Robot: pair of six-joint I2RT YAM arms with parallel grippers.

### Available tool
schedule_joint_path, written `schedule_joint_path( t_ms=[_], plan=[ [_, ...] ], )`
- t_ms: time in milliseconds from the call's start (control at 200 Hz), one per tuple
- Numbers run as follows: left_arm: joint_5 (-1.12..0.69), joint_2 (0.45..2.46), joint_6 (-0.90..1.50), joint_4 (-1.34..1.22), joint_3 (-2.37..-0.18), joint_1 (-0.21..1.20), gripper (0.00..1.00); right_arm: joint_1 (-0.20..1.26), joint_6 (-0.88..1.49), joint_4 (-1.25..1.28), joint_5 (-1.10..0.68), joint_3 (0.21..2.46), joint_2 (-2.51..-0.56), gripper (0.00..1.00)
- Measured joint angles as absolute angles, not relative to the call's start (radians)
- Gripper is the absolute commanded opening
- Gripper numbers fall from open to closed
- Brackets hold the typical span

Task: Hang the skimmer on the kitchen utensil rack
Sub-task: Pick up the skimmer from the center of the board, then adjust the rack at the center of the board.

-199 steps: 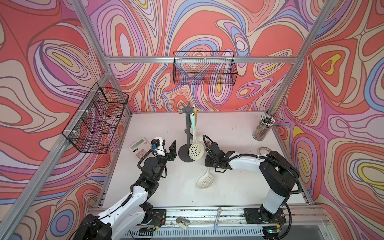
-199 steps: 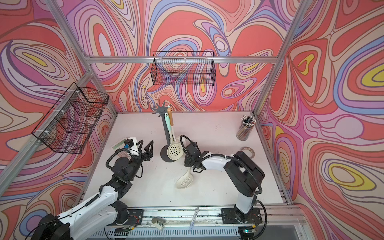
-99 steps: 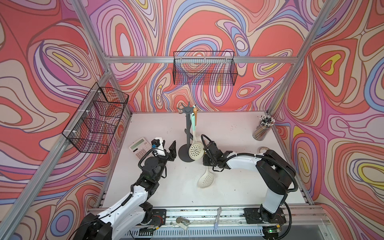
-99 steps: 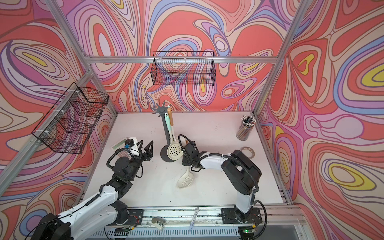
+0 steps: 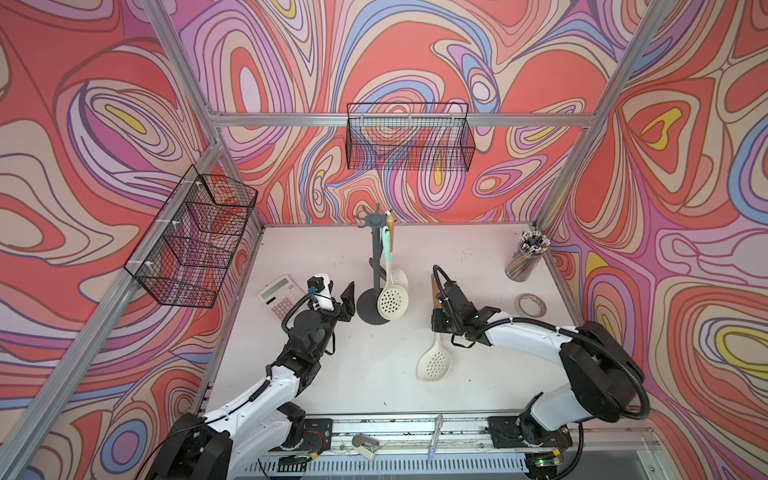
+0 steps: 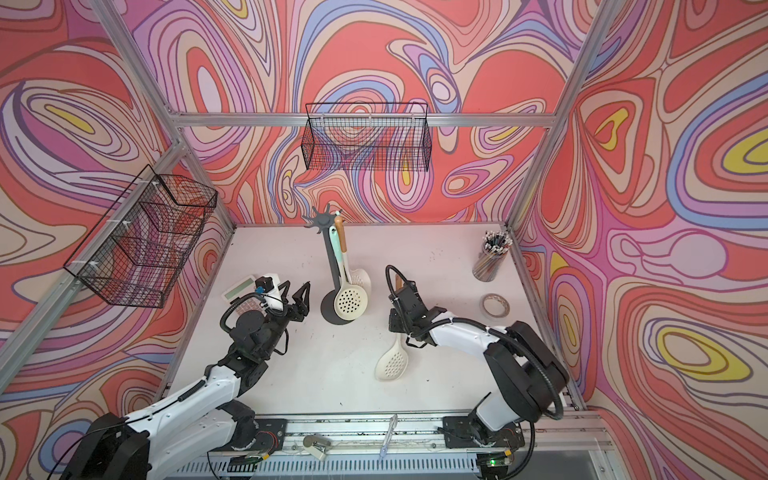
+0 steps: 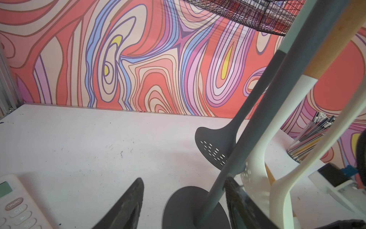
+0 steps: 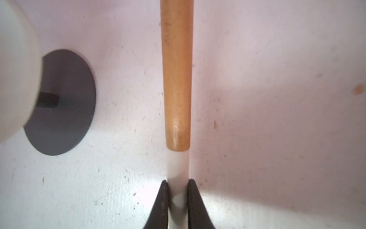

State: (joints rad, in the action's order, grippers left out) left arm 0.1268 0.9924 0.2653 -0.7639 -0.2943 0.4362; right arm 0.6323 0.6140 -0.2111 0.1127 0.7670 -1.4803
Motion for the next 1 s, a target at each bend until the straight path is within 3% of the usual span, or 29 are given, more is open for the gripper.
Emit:
schedule_joint_path(
  t_ms=[456,1002],
  plan=[
    [0.042,1.167,0.239,-0.831,-0.36,0.436,0.67,0.597,0.406,-0.049,-0.006,0.702,-1.226,0.0],
    [-0.112,1.176,0.156,-0.811,-0.461,0.432,0.6,0.577,0.299,0.023,-0.057,0.655,-1.047,0.0]
  ],
)
